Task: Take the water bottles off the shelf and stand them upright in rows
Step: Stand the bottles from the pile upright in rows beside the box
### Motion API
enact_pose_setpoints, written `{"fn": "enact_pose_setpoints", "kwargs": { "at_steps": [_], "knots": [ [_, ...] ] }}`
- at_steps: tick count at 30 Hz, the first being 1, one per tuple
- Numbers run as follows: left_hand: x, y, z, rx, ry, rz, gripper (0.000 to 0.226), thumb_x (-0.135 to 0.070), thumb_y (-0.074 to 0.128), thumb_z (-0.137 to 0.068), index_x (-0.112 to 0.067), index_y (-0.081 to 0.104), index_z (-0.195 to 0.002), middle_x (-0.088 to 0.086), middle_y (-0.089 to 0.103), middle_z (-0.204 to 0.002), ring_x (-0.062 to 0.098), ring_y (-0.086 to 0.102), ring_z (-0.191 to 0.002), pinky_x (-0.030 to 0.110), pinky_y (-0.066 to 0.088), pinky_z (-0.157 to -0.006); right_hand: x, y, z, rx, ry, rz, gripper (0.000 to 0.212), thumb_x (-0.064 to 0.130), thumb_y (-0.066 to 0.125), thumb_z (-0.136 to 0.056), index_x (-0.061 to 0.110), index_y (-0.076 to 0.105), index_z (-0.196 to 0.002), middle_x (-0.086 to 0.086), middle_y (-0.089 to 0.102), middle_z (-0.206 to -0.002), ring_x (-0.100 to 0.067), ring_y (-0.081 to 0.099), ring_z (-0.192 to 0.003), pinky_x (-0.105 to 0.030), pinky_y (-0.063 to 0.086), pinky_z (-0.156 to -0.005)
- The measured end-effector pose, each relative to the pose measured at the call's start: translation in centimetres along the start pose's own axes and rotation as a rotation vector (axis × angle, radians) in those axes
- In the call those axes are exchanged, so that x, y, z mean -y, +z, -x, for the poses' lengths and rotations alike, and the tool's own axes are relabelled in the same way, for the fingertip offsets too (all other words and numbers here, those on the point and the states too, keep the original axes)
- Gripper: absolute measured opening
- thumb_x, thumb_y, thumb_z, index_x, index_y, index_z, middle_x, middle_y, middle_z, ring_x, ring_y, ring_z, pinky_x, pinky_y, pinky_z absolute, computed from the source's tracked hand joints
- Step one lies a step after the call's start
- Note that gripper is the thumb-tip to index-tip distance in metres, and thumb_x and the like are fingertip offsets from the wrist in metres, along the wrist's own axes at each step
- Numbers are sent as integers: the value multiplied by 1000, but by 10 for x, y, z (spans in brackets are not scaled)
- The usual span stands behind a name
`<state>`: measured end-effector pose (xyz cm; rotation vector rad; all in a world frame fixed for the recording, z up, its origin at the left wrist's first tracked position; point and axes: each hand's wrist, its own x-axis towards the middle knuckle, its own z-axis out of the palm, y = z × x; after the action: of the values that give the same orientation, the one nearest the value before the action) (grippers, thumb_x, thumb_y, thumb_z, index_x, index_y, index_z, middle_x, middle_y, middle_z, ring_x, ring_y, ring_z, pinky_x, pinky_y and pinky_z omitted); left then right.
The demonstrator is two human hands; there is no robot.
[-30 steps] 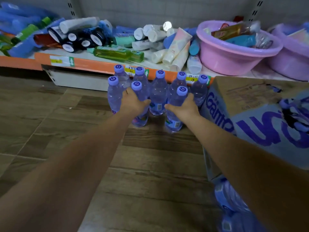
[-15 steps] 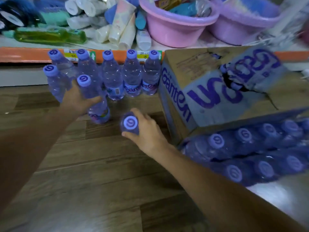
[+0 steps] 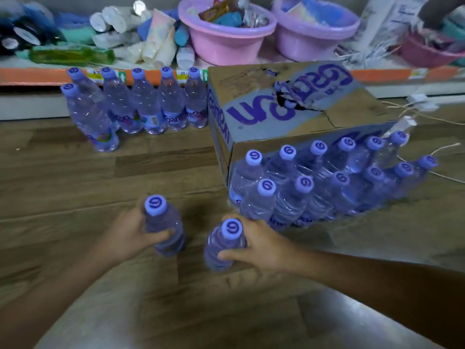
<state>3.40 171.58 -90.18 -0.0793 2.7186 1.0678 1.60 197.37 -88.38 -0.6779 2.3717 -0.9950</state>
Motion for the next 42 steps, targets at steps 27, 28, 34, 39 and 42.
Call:
{"fn": "enact_pose_setpoints", "kwargs": {
  "at_steps": [27, 28, 34, 39, 42],
  "knots": [
    [-138, 149, 6, -176, 296, 42, 58, -24, 81, -67, -9, 49, -113, 8, 65, -112, 29, 62, -104, 11, 30, -70, -97, -76, 83, -227, 75, -71, 61, 22, 73, -77, 15, 45, -131, 8, 53, -123, -7, 50, -116, -18, 39, -96],
    [-138, 149, 4, -167, 298, 38, 59, -24, 81, -66, -9, 49, -113, 9, 64, -112, 28, 62, -104, 10, 30, -70, -98, -75, 83, -228, 85, -60, 62, 23, 73, -78, 15, 44, -132, 5, 49, -126, -9, 46, -119, -19, 35, -99],
    [-133, 145, 0, -108, 370, 21, 69, -53, 59, -60, -7, 53, -110, -4, 47, -105, 6, 43, -102, -3, 25, -85, -95, -64, 82, -254, 184, -82, 73, 33, 78, -70, 26, 37, -130, 4, 38, -127, -5, 34, -119, -23, 31, -103],
    [-130, 147, -2, -84, 410, 13, 63, -53, 57, -64, -8, 53, -109, -6, 45, -103, -4, 38, -97, 8, 28, -85, -96, -66, 81, -295, 140, -74, 65, 26, 78, -71, 23, 46, -127, 1, 52, -127, -15, 43, -123, -33, 38, -104],
    [-127, 147, -2, -77, 421, 19, 61, -50, 61, -64, -9, 53, -110, -6, 44, -104, -5, 37, -99, 8, 29, -87, -97, -70, 79, -238, 117, -100, 65, 22, 78, -72, 22, 46, -128, 4, 51, -128, -13, 43, -124, -28, 37, -101]
  ]
}}
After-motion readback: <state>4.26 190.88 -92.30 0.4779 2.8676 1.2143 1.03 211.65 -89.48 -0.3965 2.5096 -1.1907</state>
